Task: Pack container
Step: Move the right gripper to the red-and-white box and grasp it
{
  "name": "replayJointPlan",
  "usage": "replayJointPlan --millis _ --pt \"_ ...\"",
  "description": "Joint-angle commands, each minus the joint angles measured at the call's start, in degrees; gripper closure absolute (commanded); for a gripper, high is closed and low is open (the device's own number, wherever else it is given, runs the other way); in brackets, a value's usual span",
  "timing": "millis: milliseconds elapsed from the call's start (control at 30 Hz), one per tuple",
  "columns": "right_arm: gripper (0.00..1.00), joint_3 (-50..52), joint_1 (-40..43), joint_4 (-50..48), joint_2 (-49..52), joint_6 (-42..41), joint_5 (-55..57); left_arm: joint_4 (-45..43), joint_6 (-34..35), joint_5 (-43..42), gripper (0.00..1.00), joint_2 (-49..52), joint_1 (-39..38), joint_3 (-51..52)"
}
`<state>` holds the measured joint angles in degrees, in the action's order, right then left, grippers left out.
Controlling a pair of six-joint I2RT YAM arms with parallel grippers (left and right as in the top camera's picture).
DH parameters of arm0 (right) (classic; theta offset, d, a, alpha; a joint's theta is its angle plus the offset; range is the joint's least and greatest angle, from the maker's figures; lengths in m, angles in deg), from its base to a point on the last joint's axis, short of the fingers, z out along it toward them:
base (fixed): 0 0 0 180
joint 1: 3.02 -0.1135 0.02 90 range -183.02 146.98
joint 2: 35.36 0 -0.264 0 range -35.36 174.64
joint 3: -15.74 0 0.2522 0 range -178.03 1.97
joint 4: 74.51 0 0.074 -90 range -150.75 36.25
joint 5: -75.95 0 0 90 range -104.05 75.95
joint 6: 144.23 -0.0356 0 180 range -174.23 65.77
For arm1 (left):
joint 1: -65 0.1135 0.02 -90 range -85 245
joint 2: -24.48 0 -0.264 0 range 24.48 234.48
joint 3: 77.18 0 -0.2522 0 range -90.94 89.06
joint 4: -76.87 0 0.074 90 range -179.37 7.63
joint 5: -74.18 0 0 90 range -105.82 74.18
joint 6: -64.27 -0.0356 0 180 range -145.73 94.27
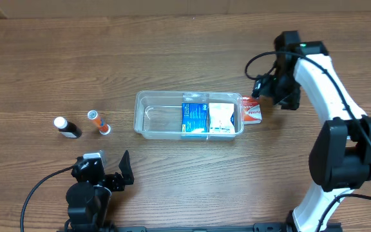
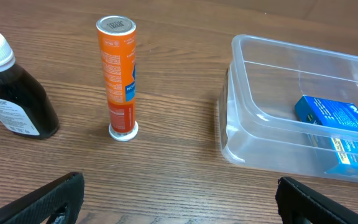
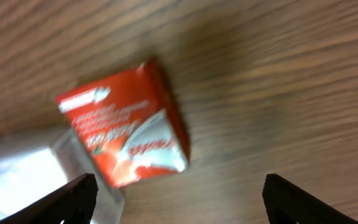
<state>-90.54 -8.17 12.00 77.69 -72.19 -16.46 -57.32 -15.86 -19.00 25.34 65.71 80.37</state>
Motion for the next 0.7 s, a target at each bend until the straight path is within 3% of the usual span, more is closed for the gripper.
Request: replayJointPlan --millis 0,200,367,467,667 --pt "0.13 0.7 -3.3 0.9 -1.0 0.1 -2.3 -0.2 -1.3 0.6 0.0 -0.6 -0.4 0.2" --pt "0.12 2.5 -8.6 -2.4 -1.0 0.0 -3.5 -0.2 -1.3 0.6 0.0 -0.6 -0.4 0.2" --pt "0.05 2.5 -5.0 -5.9 -0.9 0.1 3.9 -0.2 -1.3 0.6 0.0 -0.6 -0.4 0.2" --pt "0.0 2.5 -3.1 -6.4 -0.9 4.1 4.1 -0.2 -1.3 0.6 0.0 -0.6 -0.4 0.2" --pt "0.0 2.5 -3.9 -7.1 3.4 12.2 0.7 -0.2 -1.3 0.6 0.0 -0.6 -0.4 0.2"
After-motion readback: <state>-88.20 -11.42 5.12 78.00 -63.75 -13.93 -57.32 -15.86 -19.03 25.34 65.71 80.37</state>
